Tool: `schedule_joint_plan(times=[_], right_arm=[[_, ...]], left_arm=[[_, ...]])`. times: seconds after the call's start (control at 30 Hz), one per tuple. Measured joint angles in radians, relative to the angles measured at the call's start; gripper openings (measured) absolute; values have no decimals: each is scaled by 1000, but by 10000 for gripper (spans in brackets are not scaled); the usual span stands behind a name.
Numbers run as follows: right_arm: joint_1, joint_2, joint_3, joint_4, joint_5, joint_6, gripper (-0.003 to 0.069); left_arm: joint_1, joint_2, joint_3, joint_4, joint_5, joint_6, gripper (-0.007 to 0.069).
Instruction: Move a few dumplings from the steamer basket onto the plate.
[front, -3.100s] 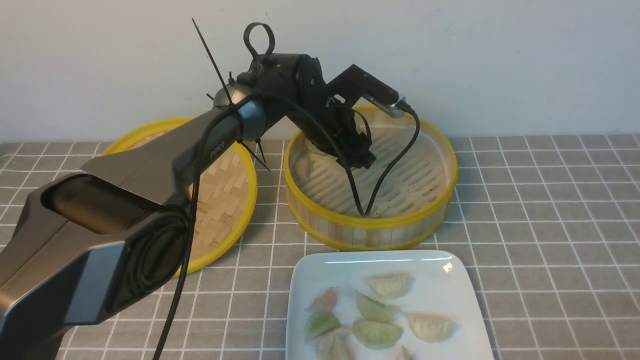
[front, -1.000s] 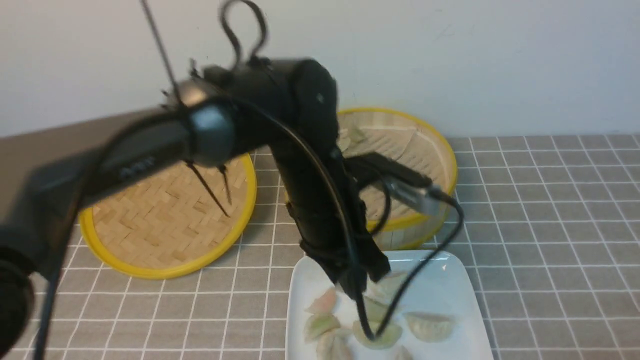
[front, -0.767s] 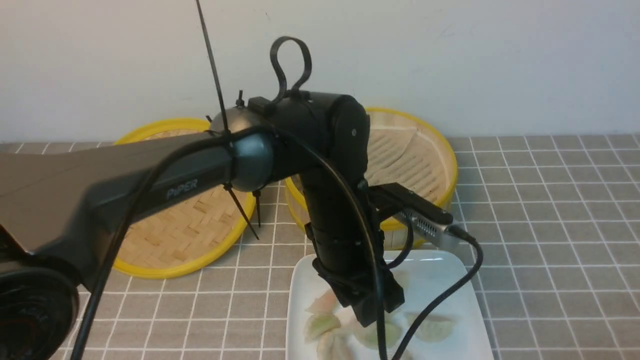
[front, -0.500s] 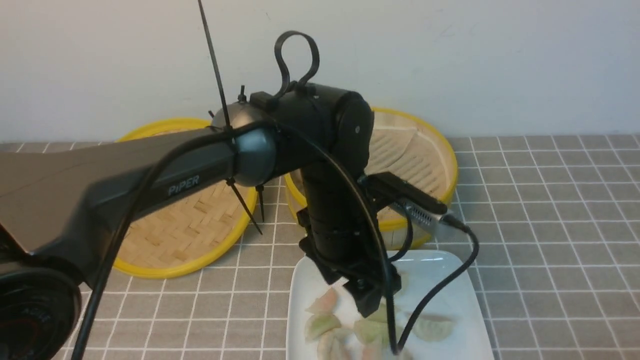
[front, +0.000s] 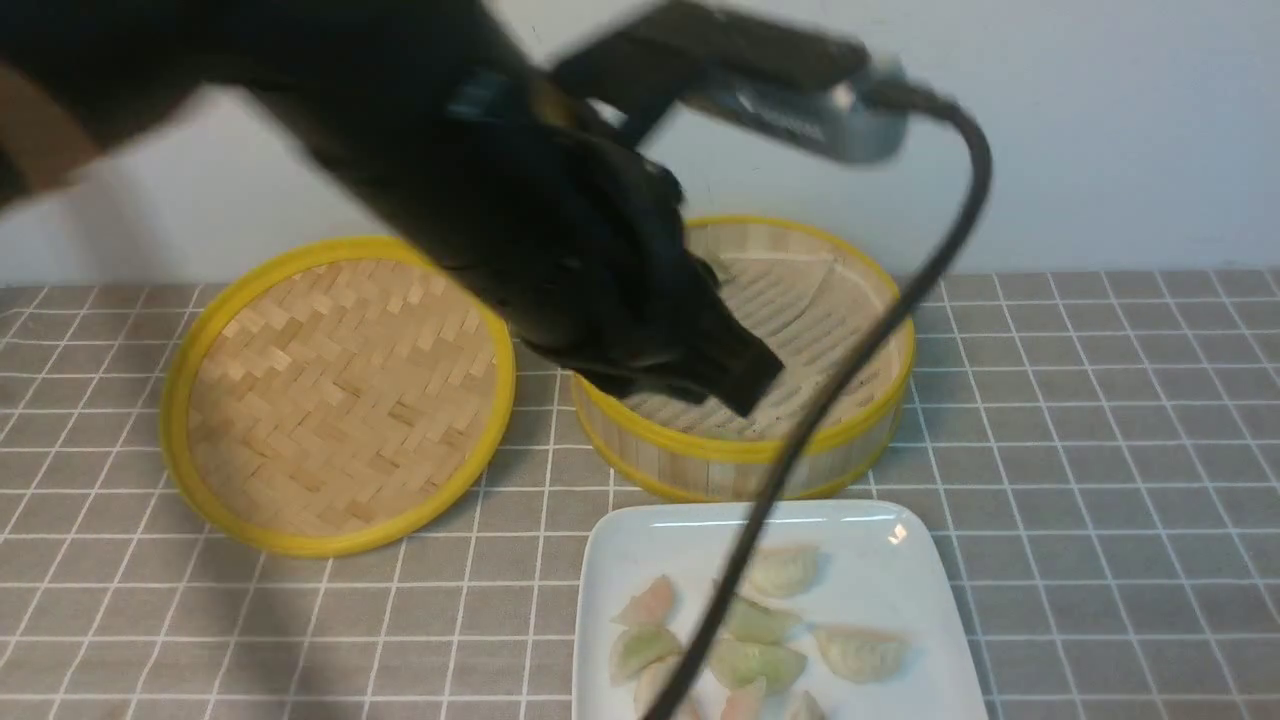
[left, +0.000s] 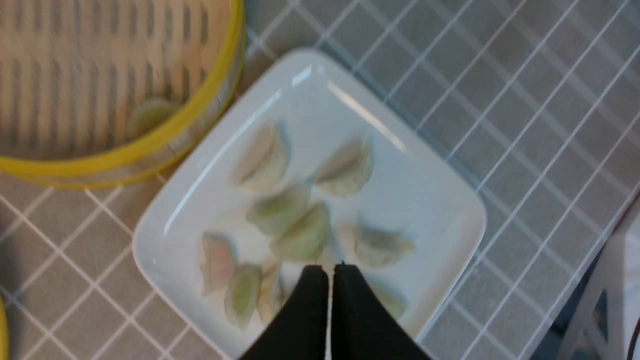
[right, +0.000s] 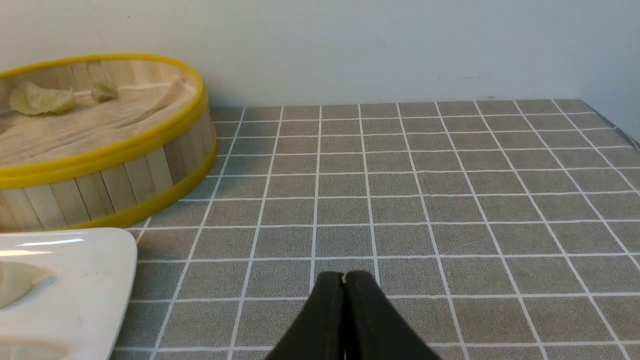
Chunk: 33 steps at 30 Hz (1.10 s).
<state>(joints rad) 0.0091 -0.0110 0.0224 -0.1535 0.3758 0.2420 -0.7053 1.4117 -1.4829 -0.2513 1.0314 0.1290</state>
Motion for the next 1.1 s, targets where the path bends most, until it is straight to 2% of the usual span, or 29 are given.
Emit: schedule_joint_plan(times=[0.1, 0.23, 0.33, 0.57, 0.87, 1.0, 1.07, 1.1], right_arm=[[0, 0, 0, 0, 0, 0, -15], [0, 0, 0, 0, 0, 0, -15], [0, 0, 0, 0, 0, 0, -15], [0, 0, 0, 0, 0, 0, -15], [0, 0, 0, 0, 0, 0, -15], [0, 0, 0, 0, 0, 0, -15], [0, 0, 0, 0, 0, 0, -15], [0, 0, 0, 0, 0, 0, -15]], left_arm=[[0, -150, 136, -1, -137, 1, -5], [0, -384, 390, 0, -408, 1, -5], [0, -491, 495, 0, -497, 1, -5], [0, -675, 574, 23, -549, 2, -5], [4, -732, 635, 159, -601, 0, -5], [68, -781, 763, 170, -691, -21, -5], [151, -841, 889, 168, -767, -45, -5], [229, -898, 1005, 168, -814, -59, -5]])
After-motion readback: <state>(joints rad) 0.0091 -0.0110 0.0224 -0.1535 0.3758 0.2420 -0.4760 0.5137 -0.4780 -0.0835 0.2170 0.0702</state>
